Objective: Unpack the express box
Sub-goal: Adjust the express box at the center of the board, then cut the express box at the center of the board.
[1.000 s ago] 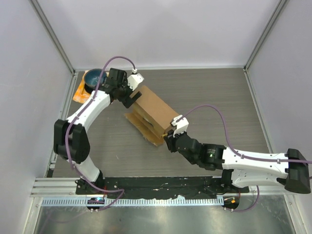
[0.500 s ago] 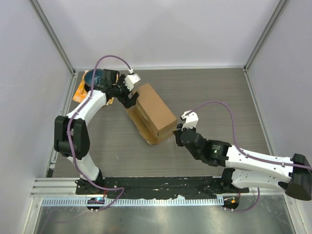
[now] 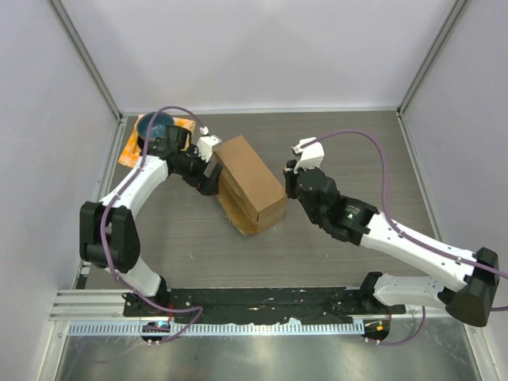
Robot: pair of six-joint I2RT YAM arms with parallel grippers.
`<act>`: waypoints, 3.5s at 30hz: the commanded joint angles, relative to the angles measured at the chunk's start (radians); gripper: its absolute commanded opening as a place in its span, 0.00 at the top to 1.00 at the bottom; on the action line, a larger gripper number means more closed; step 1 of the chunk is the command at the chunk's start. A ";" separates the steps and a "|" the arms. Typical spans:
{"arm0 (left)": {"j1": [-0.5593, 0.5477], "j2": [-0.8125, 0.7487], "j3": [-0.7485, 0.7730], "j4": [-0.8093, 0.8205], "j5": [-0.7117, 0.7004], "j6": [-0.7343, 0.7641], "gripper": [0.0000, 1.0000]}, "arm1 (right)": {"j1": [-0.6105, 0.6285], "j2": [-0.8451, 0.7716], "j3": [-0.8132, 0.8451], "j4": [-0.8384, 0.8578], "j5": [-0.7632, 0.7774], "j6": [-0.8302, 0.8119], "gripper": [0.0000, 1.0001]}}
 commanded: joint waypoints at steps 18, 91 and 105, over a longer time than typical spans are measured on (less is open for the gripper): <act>0.048 0.142 -0.041 -0.083 0.255 -0.487 0.00 | -0.107 0.276 0.175 0.198 -0.214 -0.122 0.99; -0.530 -0.201 0.393 -0.607 -0.332 0.867 1.00 | 0.641 -0.320 -0.467 0.362 0.026 -0.402 0.99; -0.667 -0.227 0.221 -0.607 -0.392 0.786 1.00 | 0.681 -0.301 -0.451 0.209 0.207 -0.246 0.99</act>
